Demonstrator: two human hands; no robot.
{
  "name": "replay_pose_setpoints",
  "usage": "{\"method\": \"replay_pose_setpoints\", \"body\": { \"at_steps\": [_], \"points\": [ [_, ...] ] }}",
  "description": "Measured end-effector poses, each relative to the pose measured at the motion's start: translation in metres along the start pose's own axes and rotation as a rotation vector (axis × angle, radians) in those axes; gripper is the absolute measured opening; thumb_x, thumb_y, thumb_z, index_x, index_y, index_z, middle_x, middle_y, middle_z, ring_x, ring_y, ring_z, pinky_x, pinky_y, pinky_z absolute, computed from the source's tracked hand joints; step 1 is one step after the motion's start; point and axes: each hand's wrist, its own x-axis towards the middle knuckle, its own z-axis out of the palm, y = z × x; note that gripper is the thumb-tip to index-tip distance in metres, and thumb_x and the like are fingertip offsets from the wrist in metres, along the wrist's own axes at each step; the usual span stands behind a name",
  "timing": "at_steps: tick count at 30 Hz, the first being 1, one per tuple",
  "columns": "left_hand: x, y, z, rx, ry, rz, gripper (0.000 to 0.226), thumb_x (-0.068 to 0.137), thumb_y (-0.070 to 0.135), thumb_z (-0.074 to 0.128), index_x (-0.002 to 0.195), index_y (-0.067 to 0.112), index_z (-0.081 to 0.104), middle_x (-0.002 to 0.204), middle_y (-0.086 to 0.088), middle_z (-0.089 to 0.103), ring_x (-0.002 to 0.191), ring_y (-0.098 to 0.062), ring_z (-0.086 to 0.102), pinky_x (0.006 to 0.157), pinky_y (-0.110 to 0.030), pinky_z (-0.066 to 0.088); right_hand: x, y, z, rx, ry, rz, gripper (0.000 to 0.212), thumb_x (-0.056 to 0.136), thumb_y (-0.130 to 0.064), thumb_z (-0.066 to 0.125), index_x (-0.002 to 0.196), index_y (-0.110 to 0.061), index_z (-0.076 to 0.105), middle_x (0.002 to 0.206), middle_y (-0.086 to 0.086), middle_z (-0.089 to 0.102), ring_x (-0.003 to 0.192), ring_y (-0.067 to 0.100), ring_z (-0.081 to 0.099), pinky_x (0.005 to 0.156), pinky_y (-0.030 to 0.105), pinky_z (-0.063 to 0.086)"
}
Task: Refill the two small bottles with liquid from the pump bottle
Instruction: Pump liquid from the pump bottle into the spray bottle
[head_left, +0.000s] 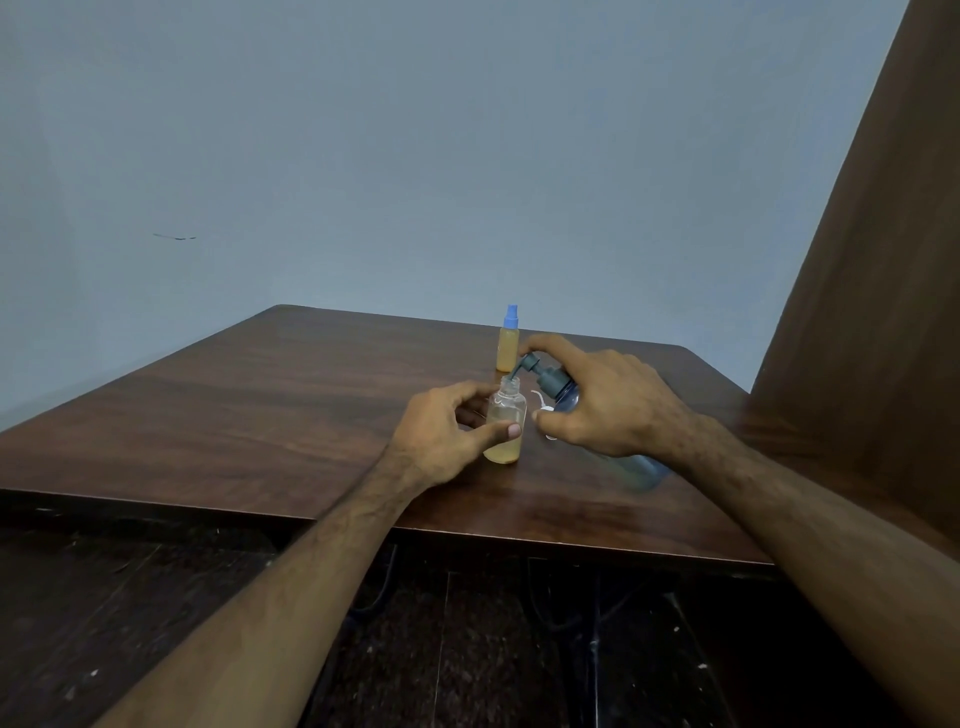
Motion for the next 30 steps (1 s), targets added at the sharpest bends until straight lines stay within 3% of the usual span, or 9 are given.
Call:
{"method": "replay_pose_setpoints", "body": {
  "at_steps": [5, 11, 16, 19, 23, 26, 30],
  "points": [
    [0.0002, 0.0008, 0.0007, -0.023, 0.017, -0.001, 0.058, 0.078, 0.046, 0.083, 0.129, 0.026, 0.067, 0.107, 0.011, 0.074, 0.092, 0.000, 0.069, 0.083, -0.020, 0.058, 0.0001, 0.0024, 0.0014, -0.002, 0.004, 0.000, 0.068, 0.090, -0.048, 0.067, 0.147, -0.050, 0.031, 0.076, -0.006, 0.061, 0.068, 0.017, 0.059, 0.062, 0.033, 0.045],
    [0.0003, 0.0007, 0.0009, 0.015, 0.002, 0.013, 0.062, 0.077, 0.050, 0.082, 0.131, 0.026, 0.066, 0.111, 0.011, 0.073, 0.095, 0.000, 0.069, 0.084, -0.018, 0.057, -0.0018, 0.0011, 0.0039, 0.001, -0.007, -0.036, 0.056, 0.091, -0.047, 0.068, 0.134, -0.047, 0.033, 0.079, -0.007, 0.062, 0.070, 0.023, 0.061, 0.060, 0.032, 0.042],
    [0.0005, -0.0007, 0.0005, 0.007, 0.014, 0.013, 0.062, 0.077, 0.050, 0.082, 0.132, 0.026, 0.066, 0.111, 0.011, 0.072, 0.094, 0.001, 0.068, 0.076, -0.006, 0.052, 0.0008, 0.0023, 0.0032, 0.022, 0.010, -0.018, 0.064, 0.090, -0.049, 0.068, 0.144, -0.048, 0.034, 0.076, -0.009, 0.059, 0.066, 0.012, 0.057, 0.057, 0.029, 0.039],
    [0.0008, -0.0013, 0.0009, 0.012, 0.013, 0.015, 0.062, 0.078, 0.049, 0.082, 0.132, 0.026, 0.066, 0.111, 0.011, 0.072, 0.094, 0.001, 0.068, 0.077, -0.008, 0.052, 0.0001, 0.0032, 0.0035, 0.016, 0.005, -0.011, 0.066, 0.091, -0.049, 0.068, 0.145, -0.050, 0.031, 0.075, -0.010, 0.058, 0.066, 0.009, 0.056, 0.058, 0.029, 0.039],
    [0.0010, -0.0018, 0.0009, 0.021, 0.004, 0.020, 0.062, 0.077, 0.051, 0.082, 0.132, 0.027, 0.065, 0.111, 0.012, 0.073, 0.095, 0.001, 0.068, 0.083, -0.016, 0.056, -0.0020, 0.0028, 0.0027, -0.002, -0.014, -0.023, 0.059, 0.092, -0.047, 0.068, 0.137, -0.048, 0.030, 0.083, -0.005, 0.065, 0.069, 0.019, 0.061, 0.060, 0.031, 0.043],
    [0.0010, -0.0021, 0.0007, 0.028, 0.000, 0.024, 0.062, 0.077, 0.052, 0.082, 0.131, 0.028, 0.066, 0.109, 0.014, 0.073, 0.093, 0.003, 0.068, 0.079, -0.011, 0.054, -0.0019, 0.0002, 0.0017, -0.002, -0.016, -0.031, 0.053, 0.091, -0.046, 0.068, 0.129, -0.048, 0.031, 0.082, -0.005, 0.064, 0.070, 0.022, 0.062, 0.058, 0.031, 0.041],
    [0.0013, -0.0028, 0.0005, 0.029, -0.002, 0.018, 0.062, 0.077, 0.053, 0.081, 0.131, 0.028, 0.065, 0.108, 0.014, 0.072, 0.093, 0.003, 0.068, 0.077, -0.009, 0.053, -0.0003, -0.0001, 0.0013, 0.013, 0.011, -0.008, 0.063, 0.090, -0.048, 0.069, 0.142, -0.048, 0.033, 0.089, -0.004, 0.069, 0.074, 0.024, 0.064, 0.065, 0.034, 0.046]
  ]
}}
